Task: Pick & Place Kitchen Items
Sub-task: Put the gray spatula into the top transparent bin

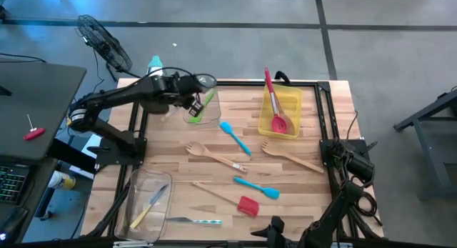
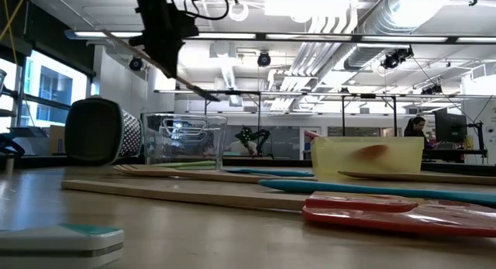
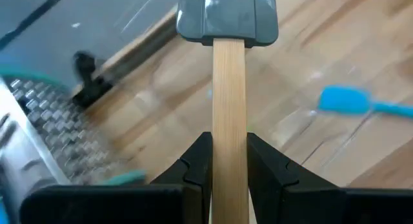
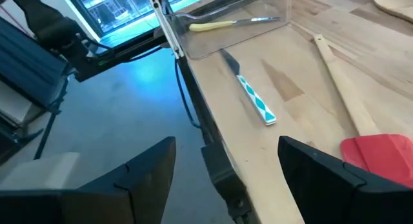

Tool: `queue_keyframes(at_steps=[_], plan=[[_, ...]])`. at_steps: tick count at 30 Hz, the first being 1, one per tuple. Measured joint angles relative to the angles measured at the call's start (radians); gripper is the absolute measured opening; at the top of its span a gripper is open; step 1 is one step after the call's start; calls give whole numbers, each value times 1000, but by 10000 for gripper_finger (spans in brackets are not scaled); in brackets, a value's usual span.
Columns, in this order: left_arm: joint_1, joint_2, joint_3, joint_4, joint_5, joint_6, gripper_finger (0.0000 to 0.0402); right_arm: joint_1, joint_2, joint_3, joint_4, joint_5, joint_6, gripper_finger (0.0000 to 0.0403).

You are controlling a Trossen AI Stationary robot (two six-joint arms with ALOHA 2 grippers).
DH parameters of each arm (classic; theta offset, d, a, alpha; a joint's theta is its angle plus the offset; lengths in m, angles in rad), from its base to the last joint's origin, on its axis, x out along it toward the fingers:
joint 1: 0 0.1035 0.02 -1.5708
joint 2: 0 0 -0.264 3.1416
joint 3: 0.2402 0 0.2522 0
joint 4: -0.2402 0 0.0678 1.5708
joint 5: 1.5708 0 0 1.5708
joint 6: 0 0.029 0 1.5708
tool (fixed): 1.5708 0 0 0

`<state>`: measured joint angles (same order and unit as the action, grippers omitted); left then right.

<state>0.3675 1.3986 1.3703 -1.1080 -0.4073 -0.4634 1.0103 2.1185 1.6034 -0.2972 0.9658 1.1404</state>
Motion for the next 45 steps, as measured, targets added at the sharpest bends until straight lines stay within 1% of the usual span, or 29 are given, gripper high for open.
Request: queue_keyframes(at_steps=[2, 4, 9, 11, 13, 17, 20, 24, 29, 33, 36, 40, 43, 45], plan=[[-13, -7, 0, -41, -42, -38, 60, 0, 0, -8, -2, 12, -12, 265], [-21, -7, 1, -54, -53, -43, 60, -4, 0, -14, -2, 28, -19, 265], [-45, -2, 0, -107, -17, 137, 60, -8, 0, -19, -15, 79, -46, 265], [-58, 1, 0, -138, -32, 204, 60, -10, 0, -19, -13, 93, -61, 265], [-67, 0, 0, -185, -53, 303, 60, -13, 0, -19, -14, 94, -67, 265], [-91, 0, 0, -267, -117, 484, 60, -25, 0, -19, -13, 72, -44, 265], [-109, 0, 0, -251, -123, 605, 60, -34, 0, -19, -12, 64, 1, 265], [-107, 0, 0, -245, -126, 748, 60, -51, 0, -19, 0, 36, 65, 265], [-106, 34, 1, -232, -125, 955, 60, -77, 0, -18, 24, -13, 133, 265], [-104, 68, 1, -161, -127, 1139, 60, -93, 0, -18, 44, -37, 159, 265], [-76, 89, 1, -95, -119, 1306, 60, -96, 0, -18, 46, -39, 176, 265], [-13, 129, 2, -53, -74, 1466, 60, -95, 0, -18, 45, -21, 177, 265], [33, 167, 2, -30, -64, 1523, 60, -95, 0, -18, 41, 0, 177, 265], [69, 194, 1, -36, -24, 1554, 60, -95, -1, -18, 36, 8, 192, 265]])
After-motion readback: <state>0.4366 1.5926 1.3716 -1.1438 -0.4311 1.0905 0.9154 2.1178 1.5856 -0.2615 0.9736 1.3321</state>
